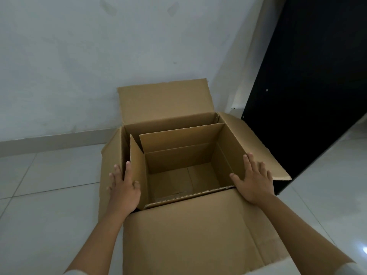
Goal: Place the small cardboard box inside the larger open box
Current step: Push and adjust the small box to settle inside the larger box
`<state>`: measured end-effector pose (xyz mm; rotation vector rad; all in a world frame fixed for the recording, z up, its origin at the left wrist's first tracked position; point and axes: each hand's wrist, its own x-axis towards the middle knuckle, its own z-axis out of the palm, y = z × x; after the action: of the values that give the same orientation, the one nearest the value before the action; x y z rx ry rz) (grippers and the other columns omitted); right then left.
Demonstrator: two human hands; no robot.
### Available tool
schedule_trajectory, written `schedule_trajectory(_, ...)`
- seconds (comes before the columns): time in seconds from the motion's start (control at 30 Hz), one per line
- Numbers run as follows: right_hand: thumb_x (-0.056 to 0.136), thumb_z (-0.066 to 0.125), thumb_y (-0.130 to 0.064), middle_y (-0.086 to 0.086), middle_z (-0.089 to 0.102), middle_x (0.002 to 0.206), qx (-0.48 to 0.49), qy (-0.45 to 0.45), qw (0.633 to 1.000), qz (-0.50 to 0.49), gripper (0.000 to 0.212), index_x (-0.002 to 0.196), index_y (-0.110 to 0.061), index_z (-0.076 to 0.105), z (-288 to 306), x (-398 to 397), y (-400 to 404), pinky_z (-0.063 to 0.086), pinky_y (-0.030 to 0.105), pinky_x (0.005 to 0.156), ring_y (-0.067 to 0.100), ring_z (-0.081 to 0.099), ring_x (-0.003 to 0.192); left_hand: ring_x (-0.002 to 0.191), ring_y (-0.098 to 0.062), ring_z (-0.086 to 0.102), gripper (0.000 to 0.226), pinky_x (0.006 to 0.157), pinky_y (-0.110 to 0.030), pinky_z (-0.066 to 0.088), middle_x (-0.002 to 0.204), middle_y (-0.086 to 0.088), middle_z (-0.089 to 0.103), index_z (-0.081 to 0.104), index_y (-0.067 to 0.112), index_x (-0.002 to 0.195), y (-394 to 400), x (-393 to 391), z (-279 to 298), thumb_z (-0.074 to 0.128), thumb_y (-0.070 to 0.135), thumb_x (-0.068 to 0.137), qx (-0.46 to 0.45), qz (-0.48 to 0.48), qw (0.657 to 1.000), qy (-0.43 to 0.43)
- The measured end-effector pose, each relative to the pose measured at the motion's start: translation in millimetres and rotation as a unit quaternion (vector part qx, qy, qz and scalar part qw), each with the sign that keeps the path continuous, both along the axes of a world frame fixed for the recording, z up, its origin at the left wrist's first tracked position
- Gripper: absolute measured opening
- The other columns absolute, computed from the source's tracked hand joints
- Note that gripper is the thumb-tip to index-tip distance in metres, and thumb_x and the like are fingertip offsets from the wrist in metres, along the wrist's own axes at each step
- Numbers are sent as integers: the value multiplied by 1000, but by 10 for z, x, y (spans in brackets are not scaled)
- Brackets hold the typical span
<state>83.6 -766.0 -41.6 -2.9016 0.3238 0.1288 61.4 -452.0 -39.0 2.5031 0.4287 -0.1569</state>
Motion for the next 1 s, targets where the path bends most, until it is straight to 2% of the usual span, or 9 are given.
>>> schedule_trajectory(0.23,90,30,-55,-1,-11,158,4,-2,1000,-1,73,146,-24,-5,-18,13,-61,0,46,118,30,-9,145,144,-29,-13,62,119,-50,1,157,-7,-13,-6,25,146,-62,0,51,33,24,97,-14,12,1000,7)
schedule_trajectory(0.33,91,29,-54,-2,-11,158,14,-1,1000,-2,72,146,-24,-6,-12,6,-67,1,47,118,32,-8,145,145,-33,-7,63,118,-54,8,158,-9,-9,-5,24,146,-125,-189,52,33,27,96,9,31,999,14)
schedule_trajectory(0.57,91,30,-51,0,-10,158,31,-20,999,-7,70,146,-25,-6,-26,58,-101,3,48,117,33,-5,145,146,-28,4,60,117,-46,19,158,-8,-5,0,20,146,-203,-203,42,33,15,97,-27,34,999,-22)
schedule_trajectory(0.83,92,28,-50,1,-11,158,28,-17,999,-35,69,146,-22,-5,-18,195,-241,-1,49,118,29,-10,145,146,-28,0,59,119,-46,15,158,-11,-1,3,17,146,-334,99,50,33,14,96,-16,14,1000,-21)
schedule_trajectory(1.0,89,33,-54,-1,-16,157,30,-48,996,-73,75,146,-24,-6,-46,328,-284,-16,55,109,30,-21,142,146,-27,-5,58,115,-58,7,158,-7,-4,0,21,146,-402,236,2,30,19,96,38,16,999,-8)
